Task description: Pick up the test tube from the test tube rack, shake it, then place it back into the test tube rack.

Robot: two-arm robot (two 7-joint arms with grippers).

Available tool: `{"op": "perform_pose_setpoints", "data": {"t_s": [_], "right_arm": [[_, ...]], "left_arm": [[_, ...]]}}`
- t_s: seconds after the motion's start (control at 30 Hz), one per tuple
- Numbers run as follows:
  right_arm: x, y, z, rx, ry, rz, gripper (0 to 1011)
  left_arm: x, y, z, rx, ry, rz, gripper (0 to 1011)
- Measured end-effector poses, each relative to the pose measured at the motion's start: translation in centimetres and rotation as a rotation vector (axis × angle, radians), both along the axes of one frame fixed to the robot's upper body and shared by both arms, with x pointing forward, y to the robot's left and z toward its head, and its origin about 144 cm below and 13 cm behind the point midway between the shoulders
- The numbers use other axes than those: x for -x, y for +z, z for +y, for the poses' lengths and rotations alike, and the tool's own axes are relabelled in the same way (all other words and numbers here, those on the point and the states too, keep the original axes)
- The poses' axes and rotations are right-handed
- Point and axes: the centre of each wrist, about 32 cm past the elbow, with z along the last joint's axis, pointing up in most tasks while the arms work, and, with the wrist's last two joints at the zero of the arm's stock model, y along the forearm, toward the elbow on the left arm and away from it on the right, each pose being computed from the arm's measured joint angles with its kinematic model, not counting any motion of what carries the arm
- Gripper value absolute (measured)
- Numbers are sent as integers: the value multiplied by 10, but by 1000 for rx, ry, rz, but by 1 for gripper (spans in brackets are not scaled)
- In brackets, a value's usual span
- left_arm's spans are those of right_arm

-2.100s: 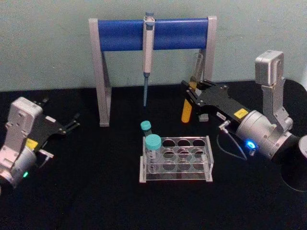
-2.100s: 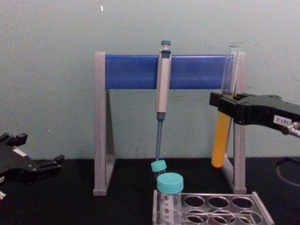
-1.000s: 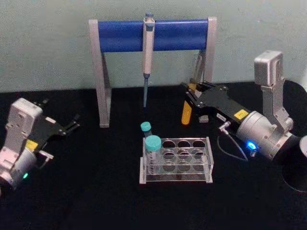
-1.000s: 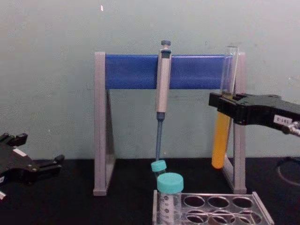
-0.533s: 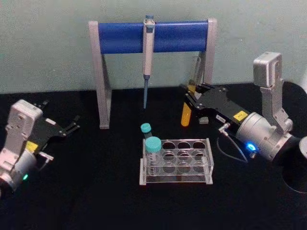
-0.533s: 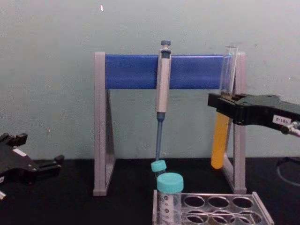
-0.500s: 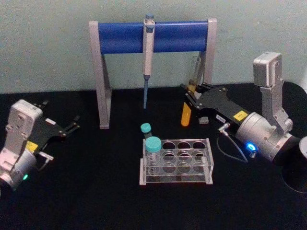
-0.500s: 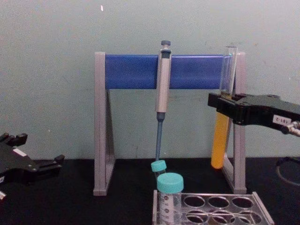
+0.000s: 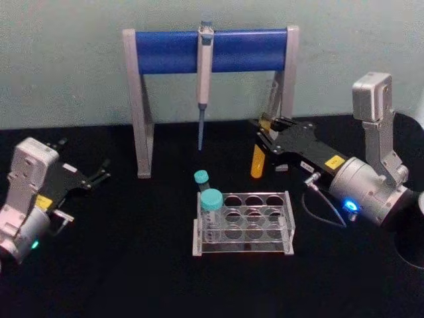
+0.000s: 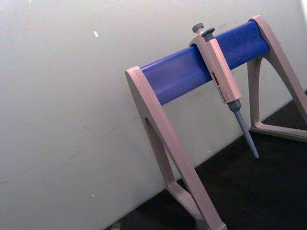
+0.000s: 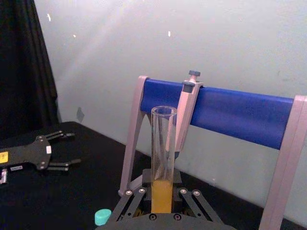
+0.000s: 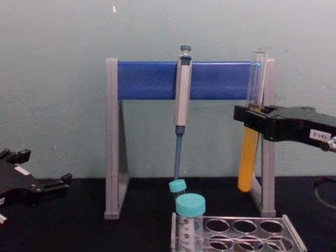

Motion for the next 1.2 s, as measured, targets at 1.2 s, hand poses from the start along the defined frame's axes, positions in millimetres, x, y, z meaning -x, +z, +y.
{"op": "perform_pose_setpoints", "data": {"t_s": [1.2], "right_arm": [[18, -7, -1, 28, 25, 80, 225]], "left_arm": [[0, 0, 0, 0, 0, 0, 1002]]}}
